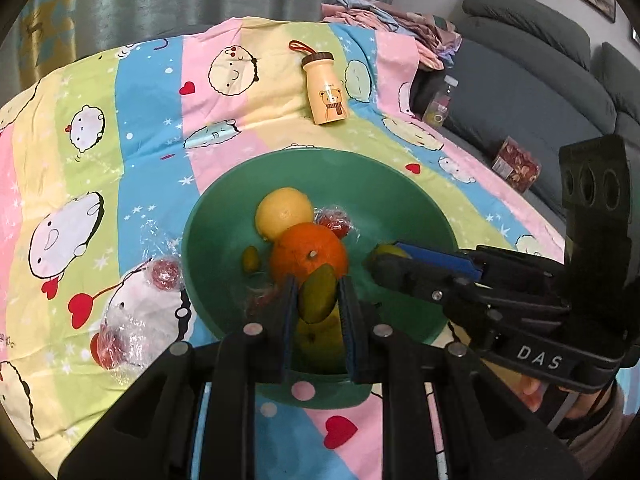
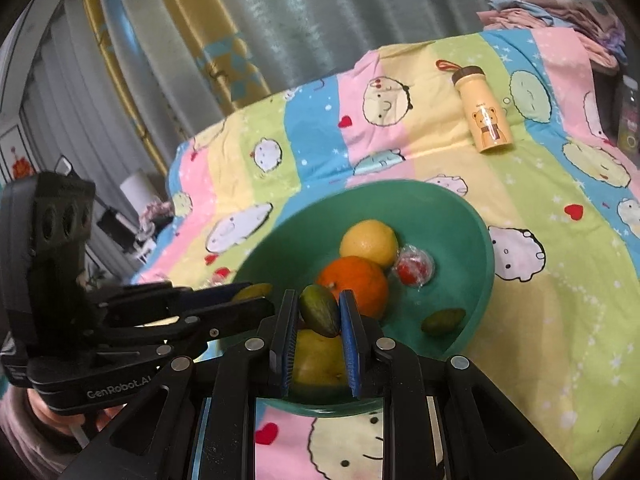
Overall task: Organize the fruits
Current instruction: 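Carry both green fruits into the green bowl and open both grippers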
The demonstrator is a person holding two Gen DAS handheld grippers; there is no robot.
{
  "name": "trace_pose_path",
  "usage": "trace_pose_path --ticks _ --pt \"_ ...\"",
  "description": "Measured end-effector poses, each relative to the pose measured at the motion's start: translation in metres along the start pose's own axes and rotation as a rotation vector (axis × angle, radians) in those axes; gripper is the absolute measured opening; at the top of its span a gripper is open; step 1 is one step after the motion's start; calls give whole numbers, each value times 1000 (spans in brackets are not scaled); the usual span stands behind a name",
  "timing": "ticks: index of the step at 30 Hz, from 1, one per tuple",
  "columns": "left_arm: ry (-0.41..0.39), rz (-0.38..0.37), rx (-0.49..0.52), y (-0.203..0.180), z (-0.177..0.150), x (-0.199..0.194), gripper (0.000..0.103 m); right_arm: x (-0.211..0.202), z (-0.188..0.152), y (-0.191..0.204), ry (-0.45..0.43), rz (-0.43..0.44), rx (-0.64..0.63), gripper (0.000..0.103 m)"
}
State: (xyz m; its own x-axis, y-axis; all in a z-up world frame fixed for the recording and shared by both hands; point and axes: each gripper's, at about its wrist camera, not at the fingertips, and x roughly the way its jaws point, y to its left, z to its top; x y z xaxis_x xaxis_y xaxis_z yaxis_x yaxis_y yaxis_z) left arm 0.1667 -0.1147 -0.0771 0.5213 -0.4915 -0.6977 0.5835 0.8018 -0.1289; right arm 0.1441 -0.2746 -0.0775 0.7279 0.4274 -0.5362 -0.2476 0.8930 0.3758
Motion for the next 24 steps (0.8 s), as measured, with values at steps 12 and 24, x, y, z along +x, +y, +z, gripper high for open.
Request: trace_pose_path --ticks 12,24 --pt "45 33 -5 0 1 13 20 -1 0 -5 1 -24 16 22" --pt "10 34 -44 7 4 5 52 -8 2 -15 -33 -45 77 41"
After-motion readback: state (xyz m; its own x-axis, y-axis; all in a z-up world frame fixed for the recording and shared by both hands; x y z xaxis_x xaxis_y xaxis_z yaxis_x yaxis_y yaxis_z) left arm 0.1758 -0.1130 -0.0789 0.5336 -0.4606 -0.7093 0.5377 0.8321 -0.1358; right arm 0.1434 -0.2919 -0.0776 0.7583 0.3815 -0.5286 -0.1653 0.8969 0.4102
